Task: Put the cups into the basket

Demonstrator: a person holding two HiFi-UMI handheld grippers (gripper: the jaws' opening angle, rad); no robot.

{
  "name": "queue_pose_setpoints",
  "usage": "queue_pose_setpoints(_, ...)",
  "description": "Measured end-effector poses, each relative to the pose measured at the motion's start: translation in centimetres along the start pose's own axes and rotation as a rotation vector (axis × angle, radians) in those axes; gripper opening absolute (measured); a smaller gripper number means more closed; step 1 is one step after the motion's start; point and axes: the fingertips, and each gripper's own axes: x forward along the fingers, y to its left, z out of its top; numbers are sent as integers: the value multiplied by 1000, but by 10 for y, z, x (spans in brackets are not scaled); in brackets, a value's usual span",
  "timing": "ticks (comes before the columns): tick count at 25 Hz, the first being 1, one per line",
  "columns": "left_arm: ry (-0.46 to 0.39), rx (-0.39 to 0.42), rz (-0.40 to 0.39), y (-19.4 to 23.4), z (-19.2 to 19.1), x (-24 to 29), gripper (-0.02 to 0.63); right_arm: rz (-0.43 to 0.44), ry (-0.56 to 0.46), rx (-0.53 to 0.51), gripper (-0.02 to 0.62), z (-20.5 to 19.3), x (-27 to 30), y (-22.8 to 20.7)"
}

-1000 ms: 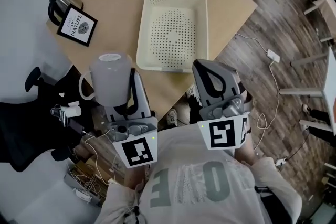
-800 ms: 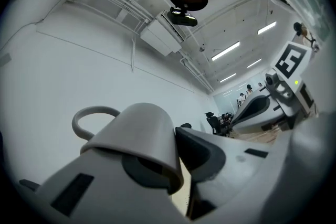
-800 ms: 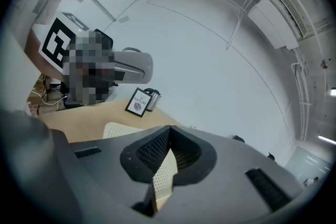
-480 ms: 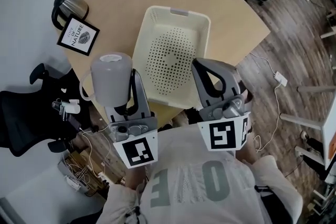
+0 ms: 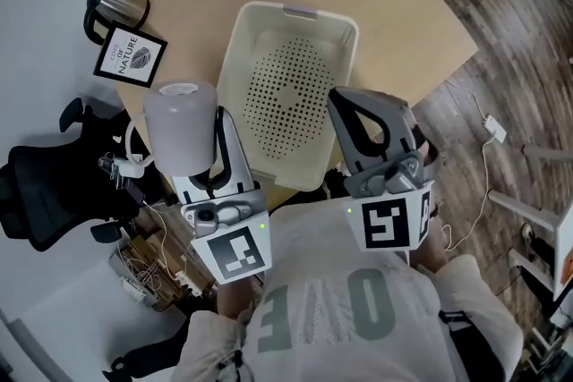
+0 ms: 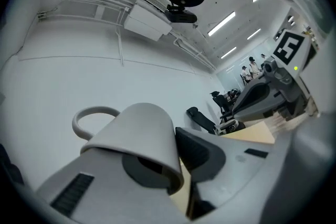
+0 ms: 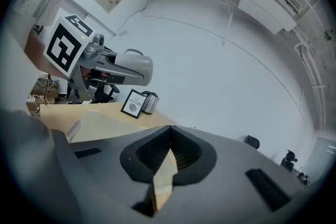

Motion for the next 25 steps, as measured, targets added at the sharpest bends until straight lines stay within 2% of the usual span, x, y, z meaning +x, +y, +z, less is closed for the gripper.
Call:
queue_pose_setpoints(3,21,50,-16,2,-5,3,52,-2,9,4,-2,1,3,3)
queue_pose_setpoints(8,29,87,-69,1,1,14,52,6,19,22,-2,7,3,8)
queue_pose_setpoints(12,36,199,-133,-2,7,26,52,8,21,16,-2,9,7,11)
queue_pose_setpoints(17,113,310,-284,-20,-5,43,52,15,-8,41,-2,16,11,16)
queue_pose_setpoints(21,236,396,-466,-46,-36,53,52,28,-16,82,-2,14,14,19)
queue_pose_setpoints(25,346,508,-568,-66,-71,59,52,25,6,81,-2,5,16,22)
